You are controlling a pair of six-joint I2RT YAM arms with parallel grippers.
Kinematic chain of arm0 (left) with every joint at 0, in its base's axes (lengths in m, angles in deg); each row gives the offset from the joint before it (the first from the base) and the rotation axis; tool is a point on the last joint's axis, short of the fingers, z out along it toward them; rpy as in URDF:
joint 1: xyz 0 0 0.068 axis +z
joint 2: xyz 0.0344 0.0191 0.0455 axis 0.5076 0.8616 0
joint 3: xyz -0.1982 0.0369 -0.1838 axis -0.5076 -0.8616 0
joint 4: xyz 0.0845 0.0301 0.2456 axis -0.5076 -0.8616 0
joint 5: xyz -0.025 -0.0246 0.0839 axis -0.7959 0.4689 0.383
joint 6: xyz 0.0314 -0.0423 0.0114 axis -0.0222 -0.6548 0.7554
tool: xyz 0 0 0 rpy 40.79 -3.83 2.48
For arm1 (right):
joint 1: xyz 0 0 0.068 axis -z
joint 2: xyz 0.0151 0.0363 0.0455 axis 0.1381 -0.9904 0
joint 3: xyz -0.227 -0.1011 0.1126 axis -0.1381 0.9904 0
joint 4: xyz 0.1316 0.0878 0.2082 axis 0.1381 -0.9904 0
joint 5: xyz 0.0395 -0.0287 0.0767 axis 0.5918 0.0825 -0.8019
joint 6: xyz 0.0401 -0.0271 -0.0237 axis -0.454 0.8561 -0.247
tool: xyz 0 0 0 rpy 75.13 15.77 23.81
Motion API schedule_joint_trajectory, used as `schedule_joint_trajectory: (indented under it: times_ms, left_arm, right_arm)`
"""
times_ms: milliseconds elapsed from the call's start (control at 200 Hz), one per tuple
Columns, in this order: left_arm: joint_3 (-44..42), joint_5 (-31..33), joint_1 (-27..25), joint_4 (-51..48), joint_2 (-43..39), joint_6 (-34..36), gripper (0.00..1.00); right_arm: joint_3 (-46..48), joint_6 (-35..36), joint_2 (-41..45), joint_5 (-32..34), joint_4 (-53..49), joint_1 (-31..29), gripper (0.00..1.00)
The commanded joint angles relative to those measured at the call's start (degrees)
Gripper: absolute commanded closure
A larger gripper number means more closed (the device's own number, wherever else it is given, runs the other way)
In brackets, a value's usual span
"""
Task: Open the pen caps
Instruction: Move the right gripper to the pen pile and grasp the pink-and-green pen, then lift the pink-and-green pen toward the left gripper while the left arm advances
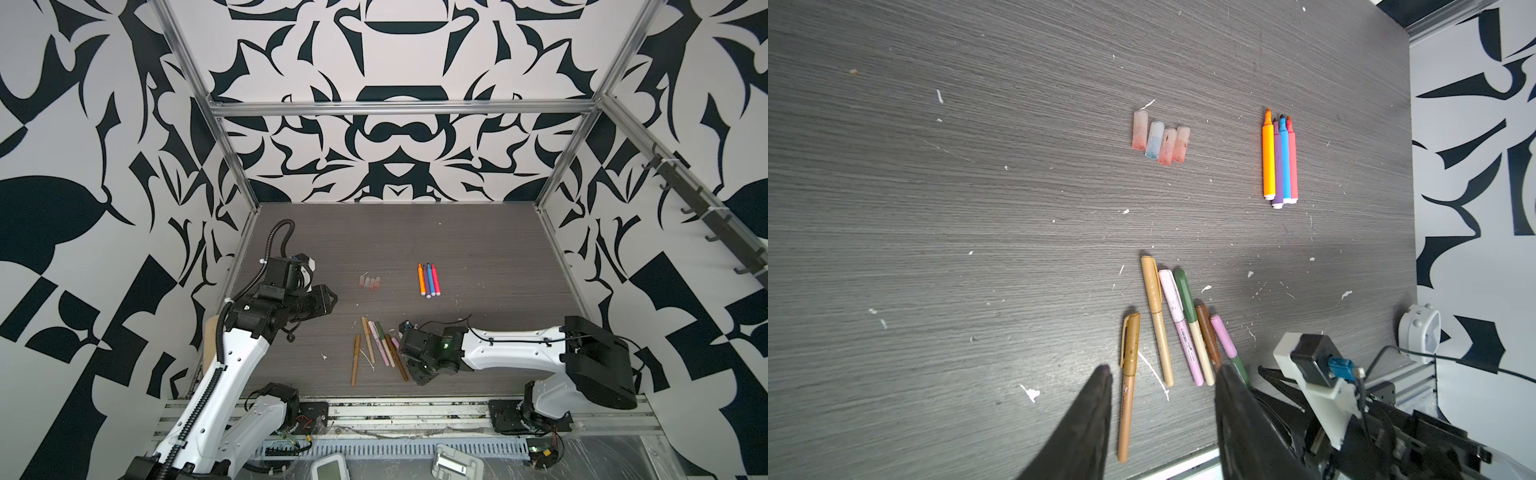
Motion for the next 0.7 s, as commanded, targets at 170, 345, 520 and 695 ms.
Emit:
schedule_joint_trajectory:
  times_ms: [170, 345, 520, 695]
  left_arm:
    - [-0.81, 0.32, -0.11, -0.58, -0.73, 0.02, 0.56]
    - [-0.81, 0.32, -0.09, -0.6, -0.55, 0.02, 0.56]
    - [-0.89, 0.57, -0.12, -0.57, -0.73, -0.07, 0.56]
    - [-1.24, -0.64, -0.32, 0.02, 1.41, -0.68, 0.54]
  right_arm:
    - [-1.44, -2.66, -2.55, 1.33, -3.21, -0.46, 0.71]
    - [-1.31, -2.4, -3.79, 0.05, -1.67, -0.43, 0.83]
    - [-1.12, -2.38, -2.61, 0.79, -1.98, -0.37, 0.95]
    - [-3.98, -0.33, 1.17, 4.84, -5.9, 1.13, 1.0]
